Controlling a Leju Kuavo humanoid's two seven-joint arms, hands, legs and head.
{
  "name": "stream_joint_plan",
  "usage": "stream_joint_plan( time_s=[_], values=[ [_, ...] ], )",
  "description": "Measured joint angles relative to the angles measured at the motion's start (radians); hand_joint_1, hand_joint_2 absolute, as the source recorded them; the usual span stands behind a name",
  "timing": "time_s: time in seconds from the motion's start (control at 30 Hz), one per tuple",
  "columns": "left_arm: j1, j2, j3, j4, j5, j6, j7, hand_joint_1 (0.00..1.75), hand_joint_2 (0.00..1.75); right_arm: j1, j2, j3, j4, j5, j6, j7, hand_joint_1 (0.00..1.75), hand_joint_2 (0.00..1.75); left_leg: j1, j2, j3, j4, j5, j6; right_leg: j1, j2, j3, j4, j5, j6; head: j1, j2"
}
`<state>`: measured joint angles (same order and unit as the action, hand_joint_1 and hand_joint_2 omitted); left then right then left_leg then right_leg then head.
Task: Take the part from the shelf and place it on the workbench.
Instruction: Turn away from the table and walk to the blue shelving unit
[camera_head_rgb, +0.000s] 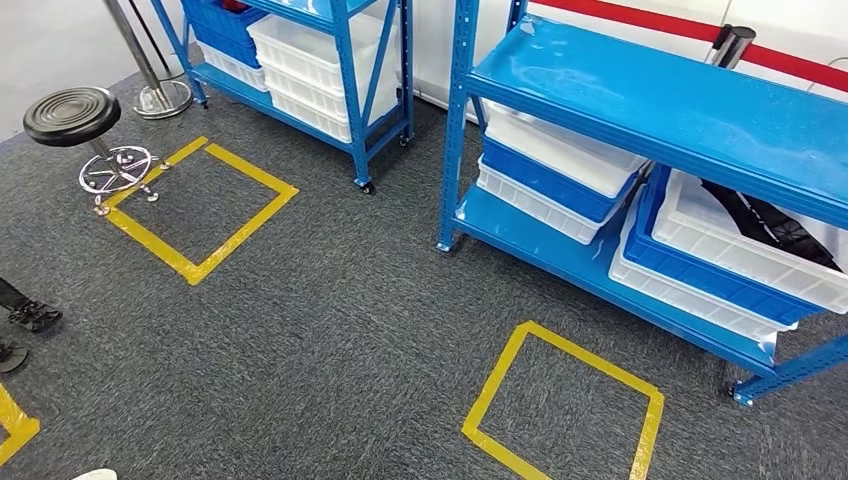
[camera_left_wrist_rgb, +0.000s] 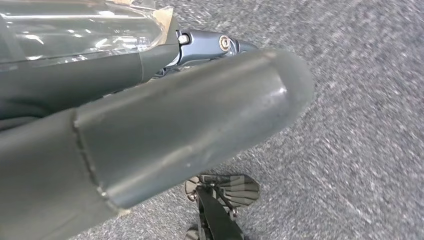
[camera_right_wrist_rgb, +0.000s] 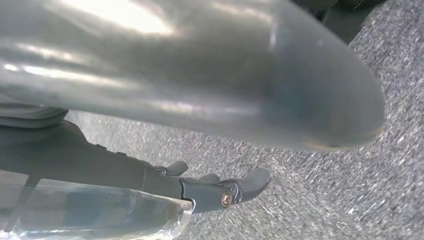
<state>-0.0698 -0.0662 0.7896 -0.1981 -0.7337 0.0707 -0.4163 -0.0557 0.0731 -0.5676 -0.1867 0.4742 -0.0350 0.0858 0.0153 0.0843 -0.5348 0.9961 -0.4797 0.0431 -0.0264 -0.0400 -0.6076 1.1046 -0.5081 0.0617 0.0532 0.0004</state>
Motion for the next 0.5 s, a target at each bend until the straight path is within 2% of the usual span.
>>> stream_joint_plan(
  time_s=[0.03,0.07,0.1,0.17,0.2,0.23,0.27,0.3,0.33,0.37,0.4,0.43,0.47,0.5],
  values=[
    [0.0,0.0,0.0,0.0,-0.001,0.0,0.001,0.0,0.0,-0.002,0.001,0.0,0.0,0.0,-0.001,0.0,0.0,0.0,-0.002,0.01,0.003,0.004,-0.005,-0.008,0.0,-0.02,0.032,-0.057,0.018,0.0,0.0,0.0],
    [0.0,0.001,0.0,0.0,-0.001,0.001,0.002,0.0,0.0,-0.003,0.003,0.0,0.0,0.001,-0.001,0.0,0.0,0.0,-0.004,0.019,0.006,0.007,-0.01,-0.016,0.0,-0.034,0.049,-0.087,0.027,-0.005,-0.001,0.0],
    [-0.001,0.002,0.0,-0.001,-0.001,0.001,0.003,0.0,0.0,-0.003,0.004,0.0,0.0,0.001,-0.001,0.0,0.0,0.0,-0.006,0.028,0.01,0.007,-0.013,-0.022,0.003,-0.033,0.05,-0.092,0.028,-0.013,-0.002,0.0],
    [-0.005,0.0,0.0,-0.001,-0.001,0.001,0.004,0.0,0.0,-0.001,0.004,0.0,0.0,0.002,-0.002,0.002,0.0,0.0,-0.002,0.042,0.018,0.006,-0.017,-0.032,0.002,-0.011,0.049,-0.093,0.03,-0.028,-0.003,0.0],
    [-0.006,-0.001,0.0,-0.001,-0.001,0.001,0.004,0.0,0.0,0.0,0.004,0.0,0.0,0.002,-0.002,0.002,0.0,0.0,0.002,0.032,0.019,0.011,-0.024,-0.038,-0.001,-0.001,0.049,-0.094,0.031,-0.034,-0.003,0.0],
    [-0.007,-0.002,0.0,-0.001,-0.001,0.001,0.004,0.0,0.0,0.0,0.004,0.0,0.0,0.002,-0.002,0.003,0.0,0.0,0.006,0.01,0.014,0.027,-0.039,-0.043,-0.004,0.009,0.051,-0.095,0.034,-0.041,-0.004,0.0],
    [-0.007,-0.002,0.0,-0.001,-0.001,0.001,0.004,0.0,0.0,0.0,0.005,0.0,0.0,0.002,-0.002,0.003,0.0,0.0,0.009,-0.021,-0.001,0.064,-0.067,-0.047,-0.007,0.019,0.053,-0.096,0.036,-0.049,-0.004,0.0],
    [-0.005,-0.002,0.0,-0.001,-0.001,0.002,0.004,0.0,0.0,-0.001,0.005,0.0,0.0,0.002,-0.002,0.004,0.0,0.0,0.011,-0.052,-0.025,0.122,-0.103,-0.049,-0.005,0.03,0.052,-0.096,0.038,-0.054,-0.005,0.0],
    [-0.003,-0.002,0.0,-0.001,-0.001,0.002,0.004,0.0,0.0,-0.001,0.006,0.0,0.0,0.002,-0.002,0.004,0.0,0.0,0.011,-0.071,-0.057,0.191,-0.139,-0.05,-0.003,0.041,0.051,-0.096,0.039,-0.059,-0.005,0.0],
    [-0.001,-0.002,0.0,-0.001,-0.001,0.002,0.005,0.0,0.0,-0.001,0.006,0.0,0.0,0.002,-0.002,0.004,0.0,0.0,0.011,-0.081,-0.088,0.256,-0.166,-0.05,0.0,0.055,0.05,-0.096,0.04,-0.062,-0.005,0.0],
    [0.0,-0.002,0.0,-0.001,-0.001,0.002,0.006,0.0,0.0,0.0,0.006,0.0,0.0,0.002,-0.002,0.004,0.0,0.0,0.011,-0.084,-0.108,0.293,-0.172,-0.048,0.003,0.069,0.05,-0.095,0.04,-0.062,-0.005,0.0],
    [0.001,-0.002,0.0,-0.001,-0.001,0.002,0.006,0.0,0.0,0.001,0.006,0.0,0.0,0.002,-0.002,0.004,0.0,0.0,0.011,-0.085,-0.111,0.292,-0.156,-0.046,0.004,0.083,0.051,-0.095,0.04,-0.062,-0.005,0.0],
    [0.001,-0.002,0.0,-0.001,-0.001,0.002,0.006,0.0,0.0,0.002,0.006,0.0,0.0,0.002,-0.002,0.004,0.0,0.0,0.011,-0.089,-0.096,0.252,-0.122,-0.042,0.005,0.098,0.053,-0.095,0.04,-0.062,-0.005,0.0],
    [0.001,-0.002,0.0,-0.001,-0.001,0.002,0.007,0.0,0.0,0.002,0.006,0.0,0.0,0.002,-0.002,0.004,0.0,0.0,0.011,-0.104,-0.067,0.184,-0.079,-0.037,0.005,0.112,0.055,-0.095,0.041,-0.062,-0.005,0.0]
  ],
)
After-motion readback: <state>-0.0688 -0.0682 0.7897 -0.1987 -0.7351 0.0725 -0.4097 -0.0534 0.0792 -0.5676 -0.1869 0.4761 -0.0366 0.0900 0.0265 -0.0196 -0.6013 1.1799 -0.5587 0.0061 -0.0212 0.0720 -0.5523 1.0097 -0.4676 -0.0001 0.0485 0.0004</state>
